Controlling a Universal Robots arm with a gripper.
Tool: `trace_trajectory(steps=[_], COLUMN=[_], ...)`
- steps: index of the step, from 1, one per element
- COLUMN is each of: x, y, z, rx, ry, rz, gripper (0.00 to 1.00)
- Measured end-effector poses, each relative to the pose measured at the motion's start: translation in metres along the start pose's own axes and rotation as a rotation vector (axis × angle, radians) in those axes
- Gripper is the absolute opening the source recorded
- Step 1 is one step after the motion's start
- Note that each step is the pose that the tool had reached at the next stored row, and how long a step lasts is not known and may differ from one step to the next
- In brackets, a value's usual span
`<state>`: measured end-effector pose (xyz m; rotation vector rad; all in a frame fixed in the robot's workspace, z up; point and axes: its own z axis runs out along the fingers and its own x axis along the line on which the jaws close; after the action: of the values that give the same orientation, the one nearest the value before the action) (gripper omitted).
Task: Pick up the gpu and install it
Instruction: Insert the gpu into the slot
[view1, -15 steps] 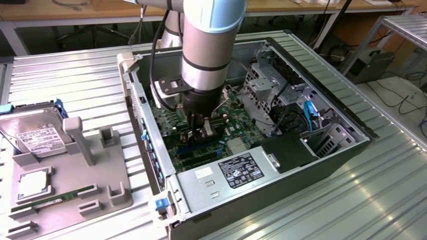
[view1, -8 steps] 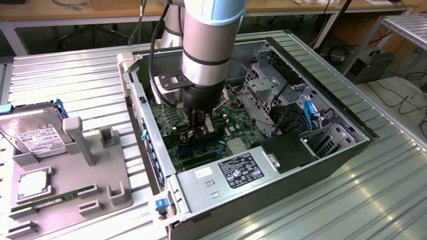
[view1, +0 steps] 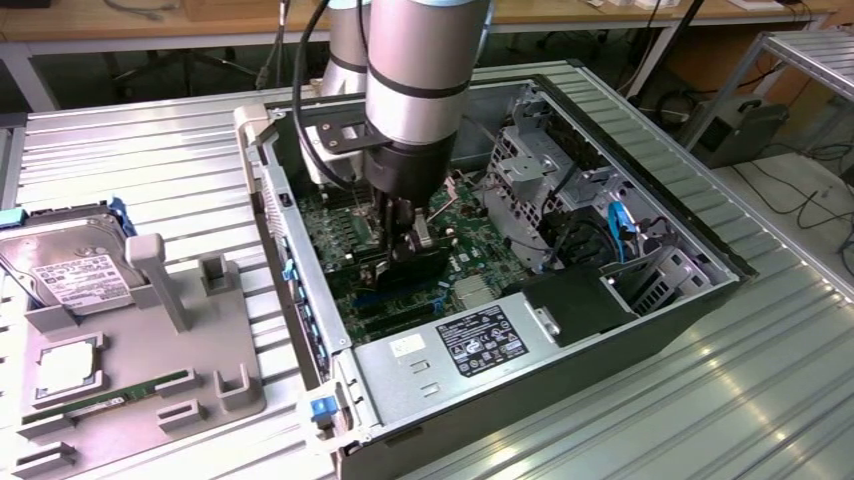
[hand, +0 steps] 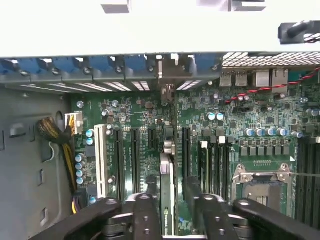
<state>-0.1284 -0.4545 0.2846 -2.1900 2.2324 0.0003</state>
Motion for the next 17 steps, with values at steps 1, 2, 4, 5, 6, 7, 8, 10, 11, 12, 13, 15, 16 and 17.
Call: trace_trajectory(steps=[1,2,4,5,6,7,8,10,11,12,13,15,16,17], x=[0.0000,-0.0001,-0.0003,-0.0004,-0.0005,-0.0006,-0.0009,-0.0015,-0.0017,-0.0017,-0.0018,-0.0018,-0.0018,-0.0018], y=[0.0000,0.0000,0.0000,0.0000,0.0000,0.0000,0.0000,0.0000,0.0000,0.0000,0.0000,0.0000,0.0000,0.0000], z=[-0.0005,-0.0010,-0.0021,-0.0023,-0.0025,-0.0027,-0.0027,-0.0027,-0.0027,-0.0027,-0.0027,-0.0027,-0.0027,-0.0027], rx=[0.0000,0.0000,0.0001,0.0001,0.0001,0.0000,0.0000,0.0000,0.0001,0.0001,0.0000,0.0000,0.0000,0.0000], ry=[0.0000,0.0000,0.0000,-0.0002,-0.0002,0.0000,0.0000,0.0001,0.0001,0.0001,0.0002,0.0001,0.0001,0.0002], rz=[0.000,0.000,0.000,0.000,0.000,0.000,0.000,0.000,0.000,0.000,0.000,0.000,0.000,0.000], gripper=[0.32,0.25,0.20,0.14,0.11,0.11,0.11,0.11,0.11,0.11,0.11,0.11,0.11,0.11])
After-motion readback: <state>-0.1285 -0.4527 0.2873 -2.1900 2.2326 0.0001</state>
